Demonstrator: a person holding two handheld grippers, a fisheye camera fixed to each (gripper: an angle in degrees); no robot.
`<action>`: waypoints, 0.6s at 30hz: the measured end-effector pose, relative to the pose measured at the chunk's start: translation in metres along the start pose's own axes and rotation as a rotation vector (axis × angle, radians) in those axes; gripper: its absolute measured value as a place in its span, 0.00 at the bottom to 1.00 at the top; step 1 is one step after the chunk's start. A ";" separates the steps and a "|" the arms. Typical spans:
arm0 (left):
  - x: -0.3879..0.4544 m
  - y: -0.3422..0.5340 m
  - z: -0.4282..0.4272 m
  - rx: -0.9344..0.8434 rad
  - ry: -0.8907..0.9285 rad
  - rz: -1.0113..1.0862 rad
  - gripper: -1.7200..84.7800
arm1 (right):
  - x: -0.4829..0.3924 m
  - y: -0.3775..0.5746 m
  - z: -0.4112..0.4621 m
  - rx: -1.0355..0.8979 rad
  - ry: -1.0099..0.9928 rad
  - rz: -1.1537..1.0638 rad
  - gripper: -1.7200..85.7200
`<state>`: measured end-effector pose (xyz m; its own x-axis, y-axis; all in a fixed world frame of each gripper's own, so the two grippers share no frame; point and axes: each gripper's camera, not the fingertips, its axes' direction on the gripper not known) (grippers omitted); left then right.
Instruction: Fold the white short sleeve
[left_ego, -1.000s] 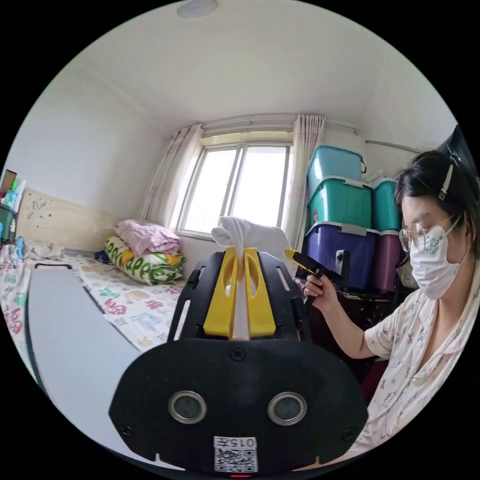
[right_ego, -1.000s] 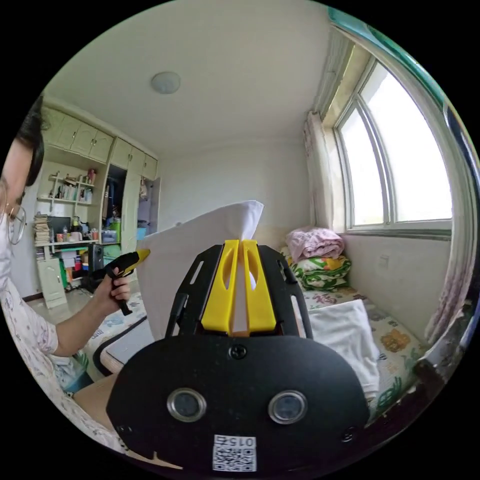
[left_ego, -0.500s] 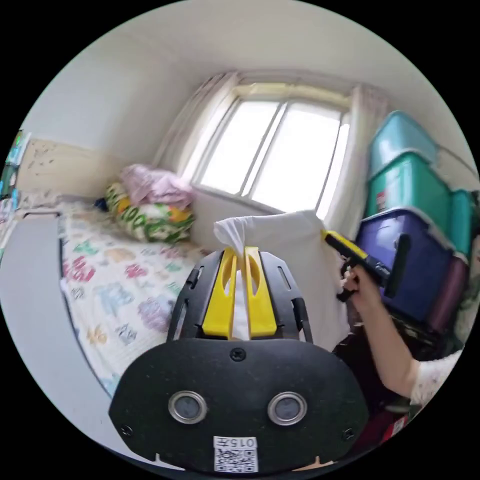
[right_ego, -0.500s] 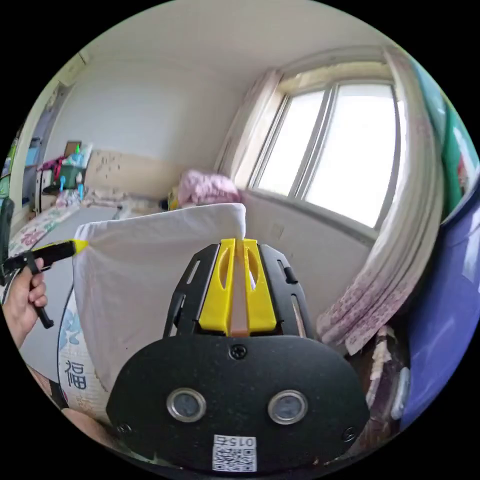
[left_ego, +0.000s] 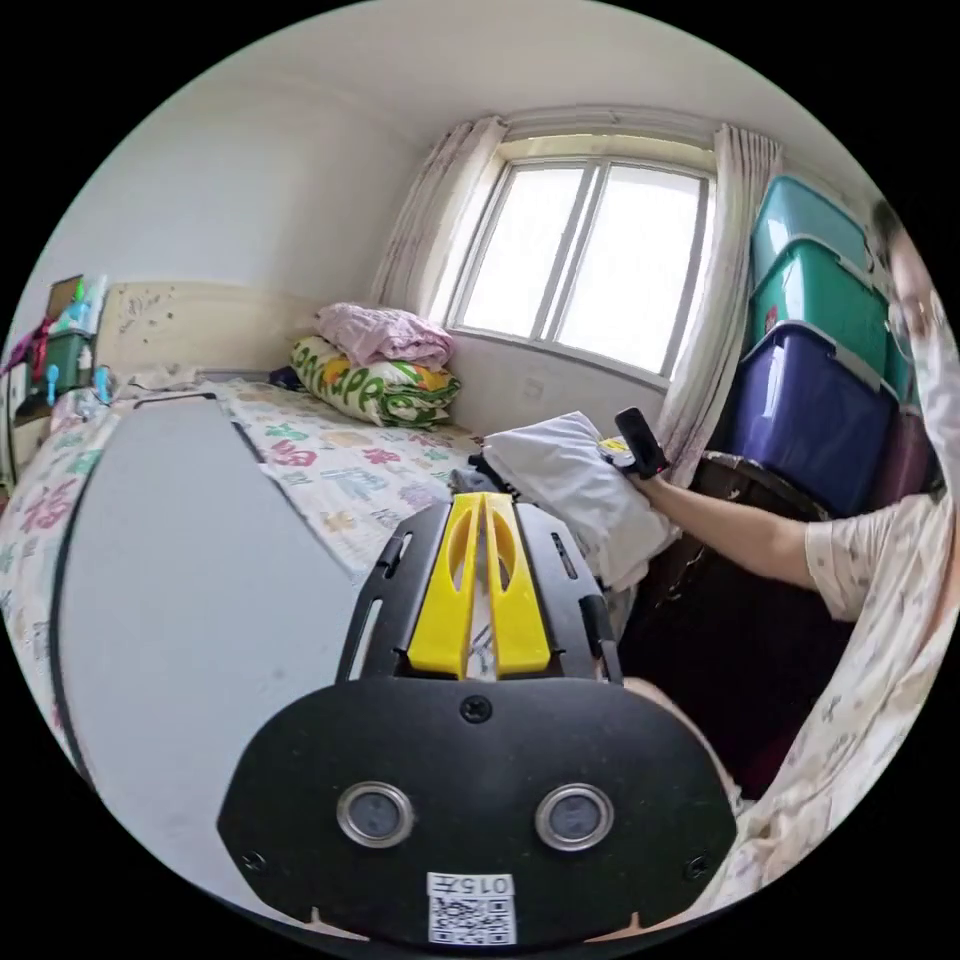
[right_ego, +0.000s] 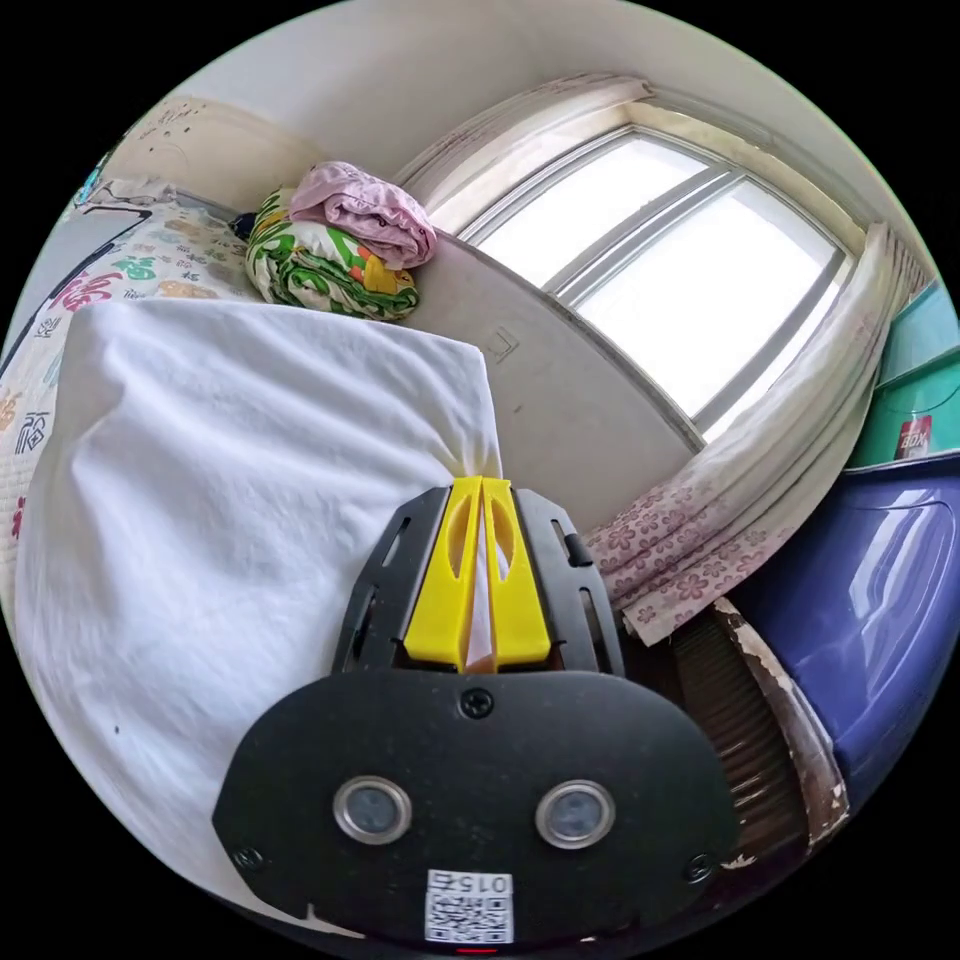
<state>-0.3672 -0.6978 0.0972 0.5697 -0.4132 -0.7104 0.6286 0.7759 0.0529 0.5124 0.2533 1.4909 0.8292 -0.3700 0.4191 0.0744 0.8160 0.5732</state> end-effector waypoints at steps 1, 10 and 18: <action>0.001 0.022 -0.039 0.006 -0.064 0.007 0.02 | 0.000 0.003 0.007 0.007 -0.008 0.002 0.01; -0.057 0.247 -0.320 -0.356 -0.537 -0.273 0.13 | 0.066 0.009 -0.033 0.185 -0.157 0.143 0.01; -0.073 0.492 -0.566 -0.424 -1.184 -0.922 0.23 | 0.135 0.101 -0.200 0.511 -0.351 0.211 0.01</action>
<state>-0.3990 -0.0161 -0.2225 0.2912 -0.7731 0.5635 0.9095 0.0409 -0.4138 0.7426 0.3741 1.4649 0.5607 -0.4183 0.7146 -0.4144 0.6055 0.6795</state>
